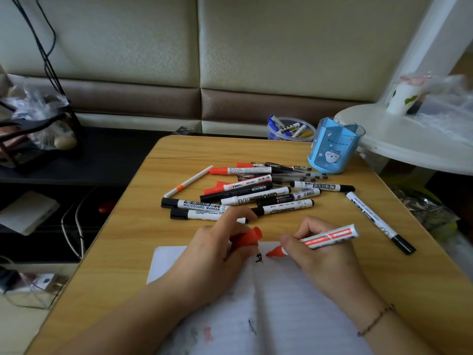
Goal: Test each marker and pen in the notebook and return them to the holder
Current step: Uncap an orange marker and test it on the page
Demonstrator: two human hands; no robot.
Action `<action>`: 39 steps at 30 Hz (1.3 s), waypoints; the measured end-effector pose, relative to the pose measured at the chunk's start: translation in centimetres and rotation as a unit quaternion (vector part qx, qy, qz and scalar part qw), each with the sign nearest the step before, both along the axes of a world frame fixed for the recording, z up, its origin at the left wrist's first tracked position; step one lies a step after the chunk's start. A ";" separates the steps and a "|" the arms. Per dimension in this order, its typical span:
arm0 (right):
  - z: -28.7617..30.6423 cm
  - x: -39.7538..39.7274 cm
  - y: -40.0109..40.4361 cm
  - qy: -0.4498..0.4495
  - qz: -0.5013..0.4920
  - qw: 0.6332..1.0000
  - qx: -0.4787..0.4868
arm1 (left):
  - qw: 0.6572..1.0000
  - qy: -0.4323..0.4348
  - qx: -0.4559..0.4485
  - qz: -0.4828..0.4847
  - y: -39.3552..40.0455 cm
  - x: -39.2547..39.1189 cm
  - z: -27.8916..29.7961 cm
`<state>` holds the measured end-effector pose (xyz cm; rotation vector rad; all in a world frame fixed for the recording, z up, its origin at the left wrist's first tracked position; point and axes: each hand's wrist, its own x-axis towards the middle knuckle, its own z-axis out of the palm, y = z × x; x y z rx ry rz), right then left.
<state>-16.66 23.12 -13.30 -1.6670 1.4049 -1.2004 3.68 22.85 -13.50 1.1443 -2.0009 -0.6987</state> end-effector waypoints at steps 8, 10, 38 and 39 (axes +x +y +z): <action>0.0 0.1 0.0 -0.010 0.007 1.000 -0.007 | 1.000 0.002 0.011 0.004 0.0 0.0 0.0; 0.1 0.0 0.0 -0.006 0.012 1.000 -0.006 | 1.000 0.004 0.010 0.004 -0.1 0.0 -0.1; 2.0 -0.5 0.4 -0.247 0.036 0.967 0.050 | 0.994 0.039 -0.097 -0.019 -0.4 0.2 -0.5; 2.1 -0.6 0.4 -0.240 0.038 0.969 0.051 | 0.994 0.043 -0.101 -0.016 -0.4 0.2 -0.5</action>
